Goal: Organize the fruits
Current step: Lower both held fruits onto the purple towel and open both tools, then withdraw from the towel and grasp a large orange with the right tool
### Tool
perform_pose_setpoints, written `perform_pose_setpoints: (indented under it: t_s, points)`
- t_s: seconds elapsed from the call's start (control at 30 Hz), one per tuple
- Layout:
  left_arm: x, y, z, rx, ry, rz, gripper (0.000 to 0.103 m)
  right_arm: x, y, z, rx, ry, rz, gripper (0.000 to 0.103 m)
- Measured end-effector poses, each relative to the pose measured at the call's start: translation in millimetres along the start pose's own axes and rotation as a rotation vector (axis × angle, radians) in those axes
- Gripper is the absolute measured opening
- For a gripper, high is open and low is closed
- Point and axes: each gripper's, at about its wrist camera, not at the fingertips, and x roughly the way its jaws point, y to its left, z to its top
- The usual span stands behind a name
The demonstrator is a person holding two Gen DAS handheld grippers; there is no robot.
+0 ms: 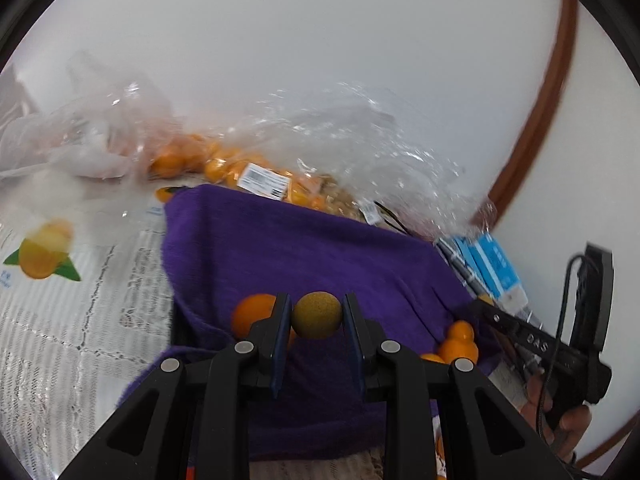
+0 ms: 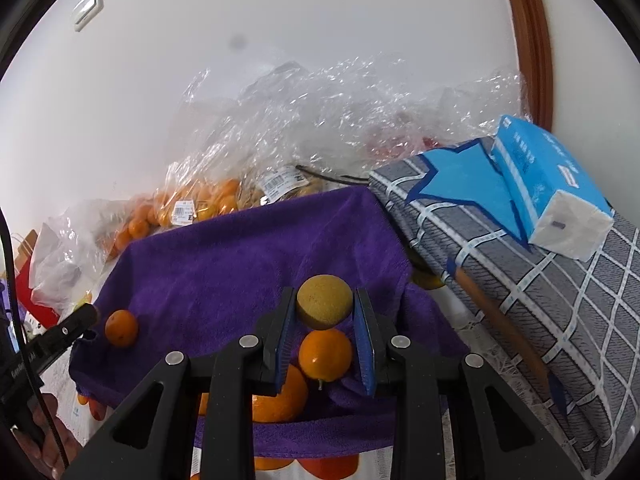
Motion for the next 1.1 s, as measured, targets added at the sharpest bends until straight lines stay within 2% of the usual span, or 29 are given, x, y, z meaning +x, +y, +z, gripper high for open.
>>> perform_pose_setpoints:
  t_s: [0.13, 0.27, 0.43, 0.77, 0.9, 0.97, 1.1]
  points:
    - [3.6, -9.0, -3.5, 0.036, 0.020, -0.003, 0.025, 4.4, 5.8, -3.5, -0.033, 0.001, -0.015, 0.028]
    - [7.0, -8.8, -5.1, 0.031, 0.040, -0.003, 0.025, 4.4, 13.1, -6.5, -0.048, -0.002, 0.030, 0.028]
    - [12.1, -6.6, -6.5, 0.024, 0.073, 0.002, 0.025, 8.0, 27.7, -12.0, -0.118, 0.009, 0.019, 0.028]
    - [16.4, -14.7, -9.0, 0.066, 0.090, 0.017, 0.025, 6.3, 23.6, -12.8, -0.119, 0.012, 0.001, 0.029]
    - [18.1, -12.6, -8.8, 0.057, 0.099, 0.019, 0.025, 2.7, 22.8, -14.2, -0.127, 0.006, -0.025, 0.043]
    - [18.1, -13.6, -8.7, 0.062, 0.098, 0.026, 0.025, -1.3, 22.5, -14.8, -0.128, -0.011, -0.045, 0.045]
    - [18.6, -17.1, -9.0, 0.083, 0.095, 0.036, 0.026, -10.7, 19.7, -16.0, -0.114, -0.054, -0.077, 0.055]
